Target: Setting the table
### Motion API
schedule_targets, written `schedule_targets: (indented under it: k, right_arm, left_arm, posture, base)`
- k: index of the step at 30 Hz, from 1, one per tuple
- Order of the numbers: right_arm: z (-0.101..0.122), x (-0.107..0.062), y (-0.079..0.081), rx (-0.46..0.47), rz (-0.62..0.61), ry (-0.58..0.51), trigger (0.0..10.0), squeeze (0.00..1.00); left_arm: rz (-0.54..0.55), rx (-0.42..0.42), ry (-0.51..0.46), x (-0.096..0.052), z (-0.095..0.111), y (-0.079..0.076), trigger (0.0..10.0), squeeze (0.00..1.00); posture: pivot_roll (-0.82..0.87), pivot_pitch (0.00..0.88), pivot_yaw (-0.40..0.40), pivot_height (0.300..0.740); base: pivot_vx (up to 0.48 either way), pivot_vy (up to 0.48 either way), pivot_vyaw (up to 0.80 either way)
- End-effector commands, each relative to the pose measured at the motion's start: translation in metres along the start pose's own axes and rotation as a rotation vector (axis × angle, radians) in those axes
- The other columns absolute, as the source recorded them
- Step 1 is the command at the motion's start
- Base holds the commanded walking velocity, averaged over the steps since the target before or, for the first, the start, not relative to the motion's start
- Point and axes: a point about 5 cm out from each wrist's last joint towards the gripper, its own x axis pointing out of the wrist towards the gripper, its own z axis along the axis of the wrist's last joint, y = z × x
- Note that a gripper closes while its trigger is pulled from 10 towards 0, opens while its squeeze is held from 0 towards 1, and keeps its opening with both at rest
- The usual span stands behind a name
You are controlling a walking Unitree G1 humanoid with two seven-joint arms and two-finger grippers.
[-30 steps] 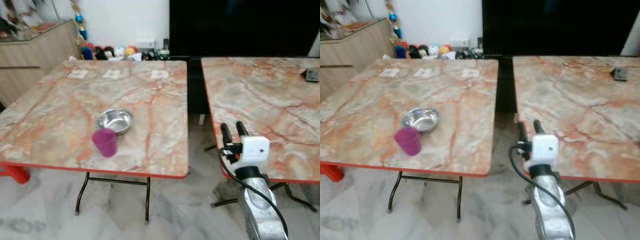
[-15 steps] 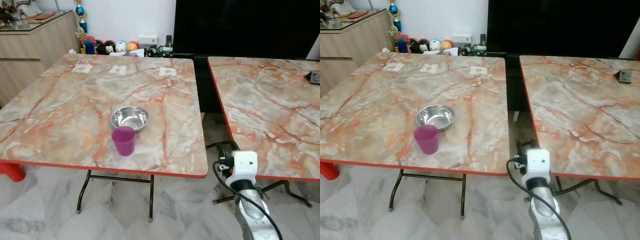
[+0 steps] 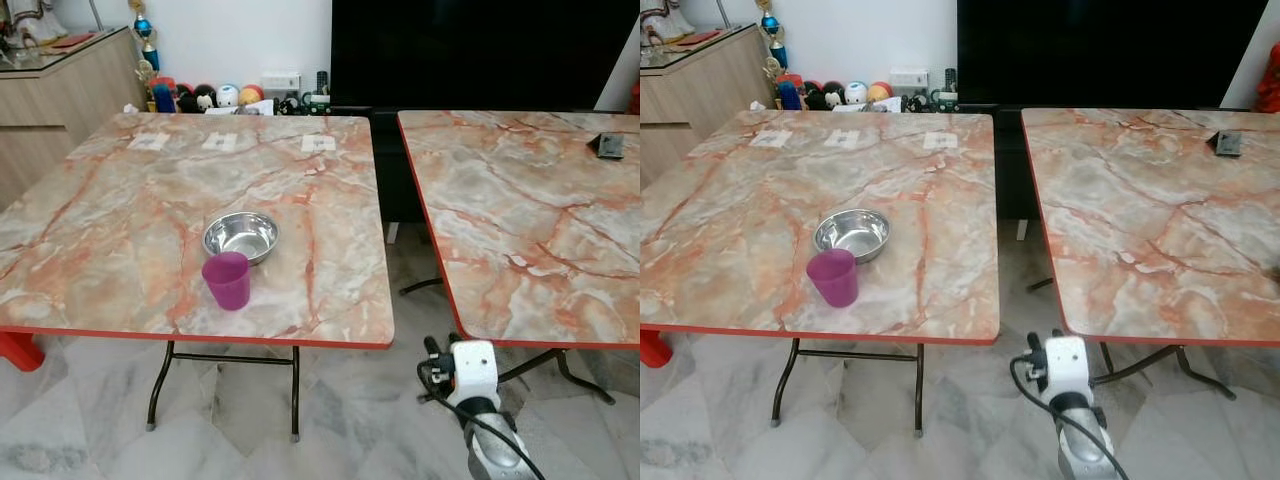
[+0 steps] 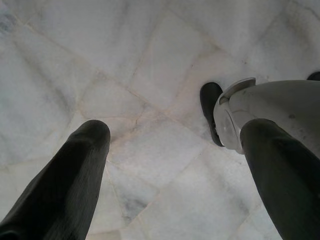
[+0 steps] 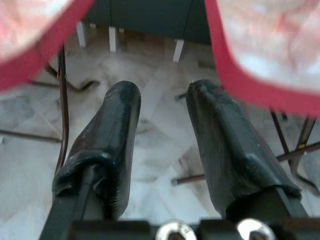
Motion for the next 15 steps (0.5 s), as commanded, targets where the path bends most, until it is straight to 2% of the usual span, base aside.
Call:
schedule_targets:
  k: [1, 4, 12, 15]
  right_arm:
    - [-0.003, 0.001, 0.001, 0.001, 0.008, 0.011, 10.0, 0.00]
    - [-0.019, -0.004, 0.002, -0.010, 0.011, 0.080, 10.0, 0.00]
    - [-0.073, -0.024, 0.007, -0.049, 0.037, 0.412, 10.0, 0.00]
    - [-0.089, -0.036, 0.006, 0.000, 0.012, 0.506, 10.0, 0.00]
  left_arm:
    - [-0.004, 0.005, 0.022, -0.001, -0.006, -0.001, 10.0, 0.00]
    - [-0.004, 0.006, 0.022, -0.001, -0.006, -0.001, 10.0, 0.00]
    - [-0.005, 0.004, 0.020, -0.001, -0.006, -0.001, 10.0, 0.00]
    - [0.000, -0.003, 0.019, -0.001, -0.006, -0.001, 10.0, 0.00]
  posture:
    - [-0.02, 0.058, 0.015, 0.740]
    - [-0.03, 0.061, 0.018, 0.740]
    - [-0.02, 0.064, 0.019, 0.740]
    - [-0.02, 0.064, 0.018, 0.740]
  base:
    - [0.000, 0.000, 0.00]
    - [0.000, 0.000, 0.00]
    - [0.000, 0.000, 0.00]
    - [0.000, 0.000, 0.00]
